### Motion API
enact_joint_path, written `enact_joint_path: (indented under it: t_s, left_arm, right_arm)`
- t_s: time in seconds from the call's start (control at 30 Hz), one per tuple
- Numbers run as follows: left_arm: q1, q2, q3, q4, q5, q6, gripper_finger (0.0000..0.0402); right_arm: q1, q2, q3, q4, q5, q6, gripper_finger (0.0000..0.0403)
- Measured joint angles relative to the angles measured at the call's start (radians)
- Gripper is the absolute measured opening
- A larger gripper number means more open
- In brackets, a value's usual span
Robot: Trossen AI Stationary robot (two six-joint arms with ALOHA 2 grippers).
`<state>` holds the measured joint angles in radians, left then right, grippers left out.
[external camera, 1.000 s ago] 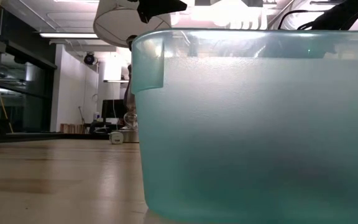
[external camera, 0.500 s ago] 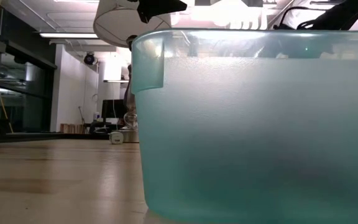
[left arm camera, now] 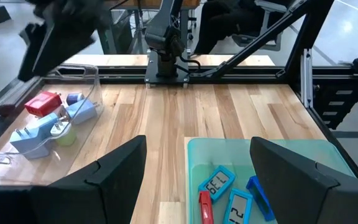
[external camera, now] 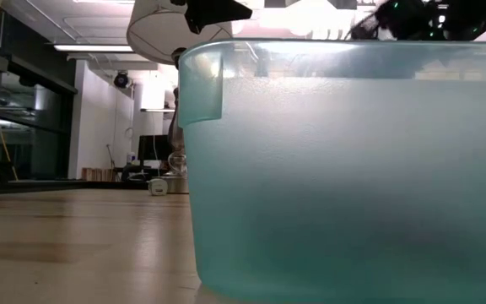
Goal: Pick & Place Office items
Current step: Put the green charger adapter into the transparent bin
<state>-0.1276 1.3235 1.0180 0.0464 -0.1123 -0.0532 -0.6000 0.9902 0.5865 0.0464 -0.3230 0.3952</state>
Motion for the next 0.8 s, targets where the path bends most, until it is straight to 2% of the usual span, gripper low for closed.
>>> enact_joint_path:
  t_s: [0.13,0.3,0.47,0.67,0.8]
  left_arm:
    - [0.0,0.0,0.0,-0.006,0.003,-0.005,0.0278]
    - [-0.001,0.0,0.0,-0.014,0.005,-0.027,0.0278]
    - [-0.02,0.0,0.0,-0.016,0.005,-0.029,0.0278]
    - [-0.064,0.0,0.0,-0.016,0.006,-0.03,0.0278]
    - [-0.094,0.0,0.0,-0.016,0.006,-0.045,0.0278]
  right_arm:
    - [0.102,-0.019,0.0,0.077,-0.049,-0.021,0.0267]
    - [0.247,-0.025,0.0,0.126,-0.04,-0.151,0.0267]
    - [0.373,-0.024,0.0,0.123,0.035,-0.229,0.0267]
    - [0.504,-0.021,0.0,0.122,0.044,-0.243,0.0267]
    - [0.604,-0.018,0.0,0.102,0.1,-0.275,0.0267]
